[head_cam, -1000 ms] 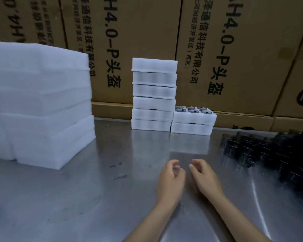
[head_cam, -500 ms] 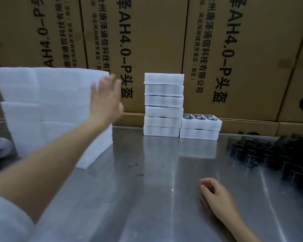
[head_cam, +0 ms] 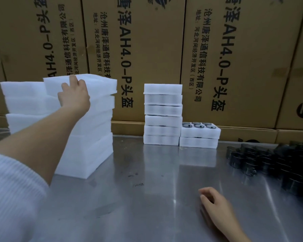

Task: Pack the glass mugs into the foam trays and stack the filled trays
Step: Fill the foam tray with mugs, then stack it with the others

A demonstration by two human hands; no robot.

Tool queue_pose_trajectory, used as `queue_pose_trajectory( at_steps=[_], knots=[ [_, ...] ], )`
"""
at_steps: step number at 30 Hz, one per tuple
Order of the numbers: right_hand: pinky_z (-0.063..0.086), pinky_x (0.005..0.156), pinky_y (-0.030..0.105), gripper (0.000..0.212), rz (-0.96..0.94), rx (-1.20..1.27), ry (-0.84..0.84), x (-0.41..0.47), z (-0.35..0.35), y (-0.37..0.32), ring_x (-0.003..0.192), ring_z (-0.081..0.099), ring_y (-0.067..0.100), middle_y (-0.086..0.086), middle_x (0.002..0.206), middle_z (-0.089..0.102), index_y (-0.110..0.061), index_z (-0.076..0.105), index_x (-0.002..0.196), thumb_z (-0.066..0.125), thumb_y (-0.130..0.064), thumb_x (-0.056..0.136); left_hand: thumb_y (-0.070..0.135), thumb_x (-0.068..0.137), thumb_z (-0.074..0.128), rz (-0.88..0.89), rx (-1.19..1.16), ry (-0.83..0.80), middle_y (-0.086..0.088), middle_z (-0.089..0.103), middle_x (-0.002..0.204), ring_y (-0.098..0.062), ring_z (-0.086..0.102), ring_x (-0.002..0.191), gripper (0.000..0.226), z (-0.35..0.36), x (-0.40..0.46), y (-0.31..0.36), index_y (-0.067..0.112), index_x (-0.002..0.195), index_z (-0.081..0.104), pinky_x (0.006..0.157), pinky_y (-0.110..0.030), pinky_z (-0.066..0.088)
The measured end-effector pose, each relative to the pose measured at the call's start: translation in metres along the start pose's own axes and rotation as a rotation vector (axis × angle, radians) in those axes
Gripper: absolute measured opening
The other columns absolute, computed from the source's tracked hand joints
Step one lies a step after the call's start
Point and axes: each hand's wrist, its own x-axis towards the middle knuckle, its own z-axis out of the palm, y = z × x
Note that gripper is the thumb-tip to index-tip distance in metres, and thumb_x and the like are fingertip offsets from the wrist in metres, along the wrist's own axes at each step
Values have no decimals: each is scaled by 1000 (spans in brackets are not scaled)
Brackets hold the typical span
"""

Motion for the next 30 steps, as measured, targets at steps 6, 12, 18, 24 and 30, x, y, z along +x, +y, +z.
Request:
queue_pose_trajectory(
  at_steps=[6,12,18,24,30],
  knots=[
    [40,69,16,16,18,24,18,0,0,1,85,60,1,-16,87,66,-28,63,91,59,-13,89,24,96,50,29,-116,259,-23,35,128,-45,41,105,39,-32,-11,11,-5,122,44,76,-54,43],
    [43,66,9,15,49,352,161,-1,-11,-3,86,60,11,-2,88,65,-15,64,95,53,-5,94,31,95,51,330,-455,329,-18,37,125,-39,40,113,35,-55,-88,49,7,120,48,82,-50,45],
    [46,73,20,20,169,616,212,-4,-47,5,84,57,16,17,98,62,-1,60,106,42,-8,99,35,92,55,711,-702,32,0,43,108,-19,50,91,23,-24,-244,62,17,104,58,74,-33,48],
    [47,81,39,40,349,865,146,-6,-84,18,92,62,25,8,98,68,-10,65,104,40,-40,99,46,87,47,831,-856,-283,17,40,113,-6,52,99,19,11,-328,71,37,104,51,83,-15,40],
    [37,106,42,39,435,945,296,13,-102,32,123,50,25,8,128,56,-11,54,126,41,-36,100,48,94,42,417,-1294,-458,19,41,136,3,34,131,36,32,-319,104,36,127,49,107,-10,22]
  ],
)
